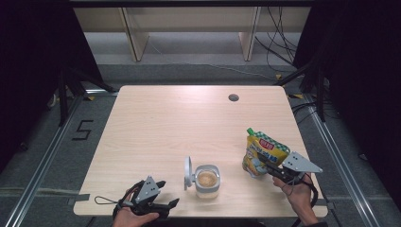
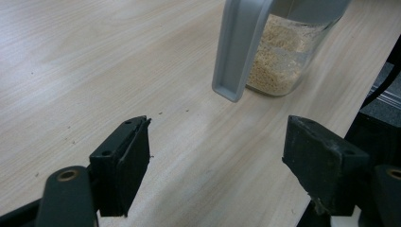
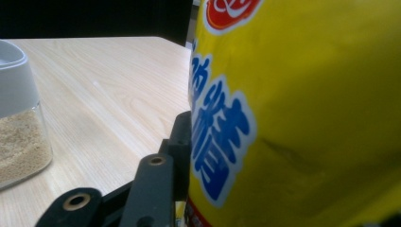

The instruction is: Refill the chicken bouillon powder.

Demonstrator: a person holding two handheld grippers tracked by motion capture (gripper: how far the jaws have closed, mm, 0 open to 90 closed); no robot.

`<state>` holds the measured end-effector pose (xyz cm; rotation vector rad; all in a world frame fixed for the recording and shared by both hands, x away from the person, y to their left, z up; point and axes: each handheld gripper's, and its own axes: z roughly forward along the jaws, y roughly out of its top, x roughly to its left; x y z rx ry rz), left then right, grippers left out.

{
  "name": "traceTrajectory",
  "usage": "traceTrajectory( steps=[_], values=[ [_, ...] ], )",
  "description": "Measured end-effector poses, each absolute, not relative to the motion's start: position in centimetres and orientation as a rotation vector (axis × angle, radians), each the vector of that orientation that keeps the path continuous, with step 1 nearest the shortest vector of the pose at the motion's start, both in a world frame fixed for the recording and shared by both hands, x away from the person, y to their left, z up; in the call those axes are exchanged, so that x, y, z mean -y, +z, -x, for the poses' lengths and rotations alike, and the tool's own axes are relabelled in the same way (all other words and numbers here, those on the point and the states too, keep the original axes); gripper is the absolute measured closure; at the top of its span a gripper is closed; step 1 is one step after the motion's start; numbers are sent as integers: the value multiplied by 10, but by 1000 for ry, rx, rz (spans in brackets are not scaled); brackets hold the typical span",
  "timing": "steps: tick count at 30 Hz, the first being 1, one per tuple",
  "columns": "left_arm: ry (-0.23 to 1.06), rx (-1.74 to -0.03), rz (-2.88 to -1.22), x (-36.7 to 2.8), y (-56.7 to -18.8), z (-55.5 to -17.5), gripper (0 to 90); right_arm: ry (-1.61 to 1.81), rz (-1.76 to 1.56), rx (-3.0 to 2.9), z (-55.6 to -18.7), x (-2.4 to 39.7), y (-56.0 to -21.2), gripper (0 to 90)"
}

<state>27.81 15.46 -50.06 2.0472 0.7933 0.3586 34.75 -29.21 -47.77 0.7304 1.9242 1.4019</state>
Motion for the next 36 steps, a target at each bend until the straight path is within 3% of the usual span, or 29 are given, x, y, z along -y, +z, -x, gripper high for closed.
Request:
traceTrajectory(
  steps=[2,8,11,22,36],
  values=[
    [358,-794,-2048,-155,-501,-278,231,1407,-726,-1918,-347,292,-478,650],
    [360,-794,-2047,-155,-501,-278,231,1480,-825,-1904,-340,294,-473,435],
    [360,-794,-2047,-155,-501,-278,231,1497,-908,-1887,-332,296,-471,370],
    [395,-758,-2080,-157,-500,-280,231,1479,-1015,-1838,-308,304,-464,264],
    [366,-798,-2055,-155,-501,-280,231,1412,-1102,-1875,-285,301,-463,225]
  ],
)
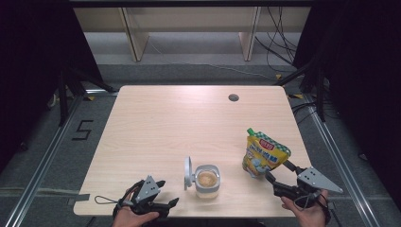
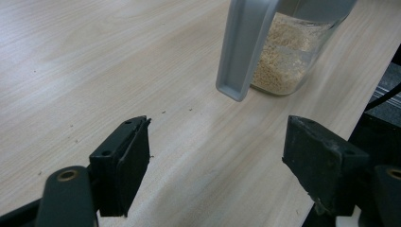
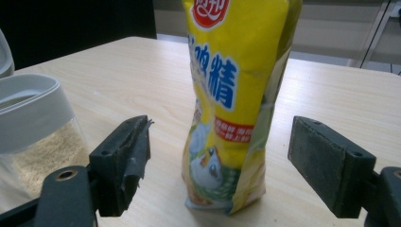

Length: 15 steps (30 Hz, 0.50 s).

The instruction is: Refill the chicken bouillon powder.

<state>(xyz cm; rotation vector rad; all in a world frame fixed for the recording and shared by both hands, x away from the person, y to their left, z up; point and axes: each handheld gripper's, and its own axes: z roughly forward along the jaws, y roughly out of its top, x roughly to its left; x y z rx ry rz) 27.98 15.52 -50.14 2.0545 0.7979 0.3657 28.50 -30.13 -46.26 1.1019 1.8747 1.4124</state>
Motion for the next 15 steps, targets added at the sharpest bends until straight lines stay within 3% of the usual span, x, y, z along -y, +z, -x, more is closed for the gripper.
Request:
traceTrajectory(
  steps=[15],
  values=[
    [365,-807,-2041,-155,-502,-280,230,1368,-1071,-1960,-271,297,-464,182]
  ],
)
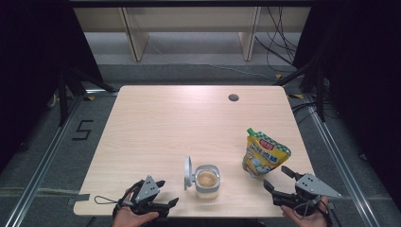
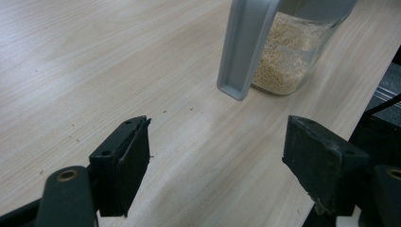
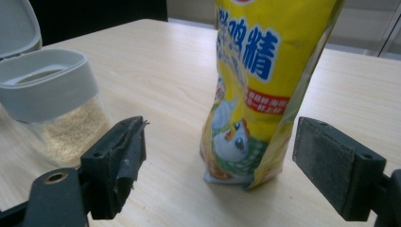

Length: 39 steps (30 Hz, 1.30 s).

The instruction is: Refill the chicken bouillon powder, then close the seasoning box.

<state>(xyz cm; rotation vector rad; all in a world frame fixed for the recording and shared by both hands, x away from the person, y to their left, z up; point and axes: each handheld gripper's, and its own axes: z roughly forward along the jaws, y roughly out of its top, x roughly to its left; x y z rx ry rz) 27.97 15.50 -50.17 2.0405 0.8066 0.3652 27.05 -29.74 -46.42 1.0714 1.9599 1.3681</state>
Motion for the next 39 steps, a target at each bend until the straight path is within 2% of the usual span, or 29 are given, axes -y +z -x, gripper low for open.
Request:
traceTrajectory(
  steps=[27,29,39],
  values=[
    [391,-766,-2093,-158,-500,-283,230,1333,-1102,-1991,-250,309,-471,176],
    [366,-814,-2048,-155,-501,-282,230,1324,-1108,-2002,-249,309,-471,176],
    [363,-803,-2038,-155,-502,-280,233,1298,-1132,-2050,-247,307,-475,177]
  ],
)
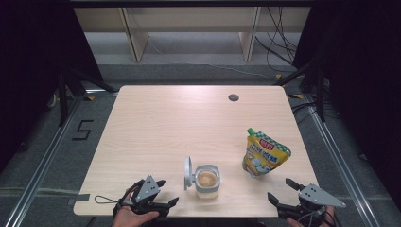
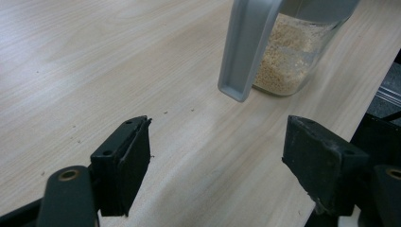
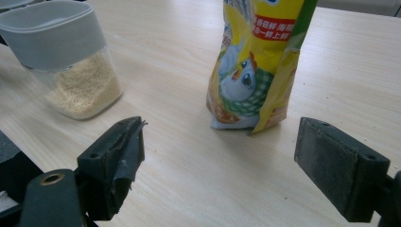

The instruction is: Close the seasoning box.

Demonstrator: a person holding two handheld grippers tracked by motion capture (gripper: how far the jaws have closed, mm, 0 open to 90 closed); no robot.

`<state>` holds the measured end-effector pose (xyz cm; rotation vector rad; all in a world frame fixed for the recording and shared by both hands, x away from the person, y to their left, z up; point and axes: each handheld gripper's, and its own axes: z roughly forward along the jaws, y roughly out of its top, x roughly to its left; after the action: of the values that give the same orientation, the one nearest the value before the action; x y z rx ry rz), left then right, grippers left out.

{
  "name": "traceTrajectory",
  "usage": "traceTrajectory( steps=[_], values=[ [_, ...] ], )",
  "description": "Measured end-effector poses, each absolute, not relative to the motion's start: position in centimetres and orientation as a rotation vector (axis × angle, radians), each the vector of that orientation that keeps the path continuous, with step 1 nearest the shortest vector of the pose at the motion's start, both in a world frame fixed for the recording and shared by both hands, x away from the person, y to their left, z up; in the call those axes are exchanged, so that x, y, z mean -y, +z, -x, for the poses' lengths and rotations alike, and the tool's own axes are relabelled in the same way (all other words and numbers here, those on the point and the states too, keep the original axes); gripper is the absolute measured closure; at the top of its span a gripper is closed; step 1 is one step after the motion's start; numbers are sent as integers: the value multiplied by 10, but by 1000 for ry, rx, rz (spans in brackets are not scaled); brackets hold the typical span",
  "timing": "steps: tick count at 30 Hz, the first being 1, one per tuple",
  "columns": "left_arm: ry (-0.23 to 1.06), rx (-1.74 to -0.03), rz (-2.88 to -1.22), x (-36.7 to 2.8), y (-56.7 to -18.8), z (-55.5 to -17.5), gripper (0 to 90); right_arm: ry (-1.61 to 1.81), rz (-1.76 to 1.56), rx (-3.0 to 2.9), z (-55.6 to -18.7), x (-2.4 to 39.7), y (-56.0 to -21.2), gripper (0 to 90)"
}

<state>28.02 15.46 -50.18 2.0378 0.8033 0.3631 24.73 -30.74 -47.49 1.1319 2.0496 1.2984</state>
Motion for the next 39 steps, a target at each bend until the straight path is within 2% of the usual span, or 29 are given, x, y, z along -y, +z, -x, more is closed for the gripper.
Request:
traceTrajectory(
  steps=[6,11,13,15,21,27,31,33,39],
  values=[
    [369,-796,-2053,-156,-499,-279,241,1299,-1118,-2072,-246,304,-474,179],
    [336,-788,-2011,-157,-496,-279,327,1289,-1146,-2087,-244,302,-475,182],
    [357,-746,-2056,-160,-493,-281,367,1293,-1126,-2091,-246,303,-475,183],
    [320,-790,-2019,-159,-493,-278,439,1292,-1126,-2093,-246,303,-475,183],
    [353,-762,-1993,-162,-488,-275,697,1281,-1113,-2098,-246,303,-475,186],
    [376,-745,-1993,-162,-481,-273,833,1285,-1104,-2101,-247,302,-476,188],
    [384,-722,-1982,-163,-475,-275,885,1272,-1104,-2102,-247,302,-477,189],
    [366,-758,-1956,-161,-473,-274,889,1277,-1108,-2104,-247,302,-477,189],
    [378,-713,-1979,-160,-466,-278,890,1273,-1112,-2111,-247,301,-477,191]
  ],
)
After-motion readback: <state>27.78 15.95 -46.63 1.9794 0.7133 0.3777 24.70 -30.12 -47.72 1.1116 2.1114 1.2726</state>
